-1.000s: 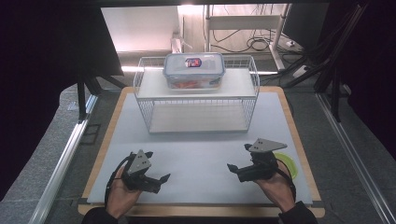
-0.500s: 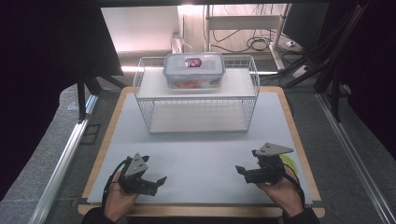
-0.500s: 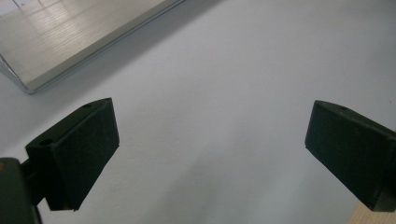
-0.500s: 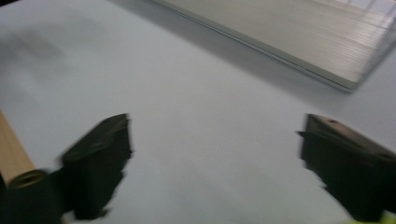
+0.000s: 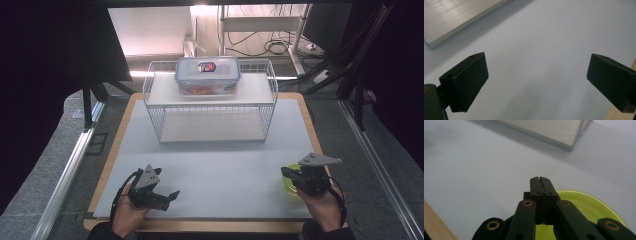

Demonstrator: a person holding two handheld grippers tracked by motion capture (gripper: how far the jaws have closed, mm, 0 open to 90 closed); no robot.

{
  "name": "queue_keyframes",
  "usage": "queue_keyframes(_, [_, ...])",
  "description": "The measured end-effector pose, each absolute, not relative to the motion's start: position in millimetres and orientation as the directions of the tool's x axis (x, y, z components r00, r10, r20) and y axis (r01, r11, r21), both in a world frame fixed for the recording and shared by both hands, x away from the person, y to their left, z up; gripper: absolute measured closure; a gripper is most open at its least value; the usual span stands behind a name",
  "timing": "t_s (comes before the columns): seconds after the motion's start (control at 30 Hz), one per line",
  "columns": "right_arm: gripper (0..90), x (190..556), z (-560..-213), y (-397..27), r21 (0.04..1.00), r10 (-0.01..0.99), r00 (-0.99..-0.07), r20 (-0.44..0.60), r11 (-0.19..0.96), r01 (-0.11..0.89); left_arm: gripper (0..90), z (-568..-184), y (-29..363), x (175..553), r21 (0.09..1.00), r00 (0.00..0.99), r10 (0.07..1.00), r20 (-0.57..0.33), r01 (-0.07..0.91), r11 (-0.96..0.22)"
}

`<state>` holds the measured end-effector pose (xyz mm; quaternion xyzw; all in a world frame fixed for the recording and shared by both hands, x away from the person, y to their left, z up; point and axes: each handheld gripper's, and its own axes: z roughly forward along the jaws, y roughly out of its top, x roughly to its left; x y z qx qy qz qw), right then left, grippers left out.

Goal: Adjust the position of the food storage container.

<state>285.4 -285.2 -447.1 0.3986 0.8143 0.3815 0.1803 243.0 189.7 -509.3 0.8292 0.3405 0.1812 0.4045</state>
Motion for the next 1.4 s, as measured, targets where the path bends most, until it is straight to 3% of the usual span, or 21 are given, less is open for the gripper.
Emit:
queue_keyframes(0.33, [90.0,282.4,-443.9,-340.7,0.774,0.890,-0.456,0.031,0.268,0.574,4.0,-510.1,190.7,243.7,0.795,0.697,0.717,0.018,0.425,-0.432])
queue_keyframes(0.77, [90.0,274.2,-457.9,-370.9,0.739,0.935,-0.355,0.011,0.232,0.633,4.2,-510.6,189.5,243.6,0.791,0.703,0.711,0.022,0.423,-0.442])
queue_keyframes(1.4, [90.0,276.8,-485.4,-362.7,0.651,0.907,-0.410,0.101,0.251,0.716,4.1,-513.5,185.7,244.3,0.772,0.718,0.696,0.029,0.426,-0.472])
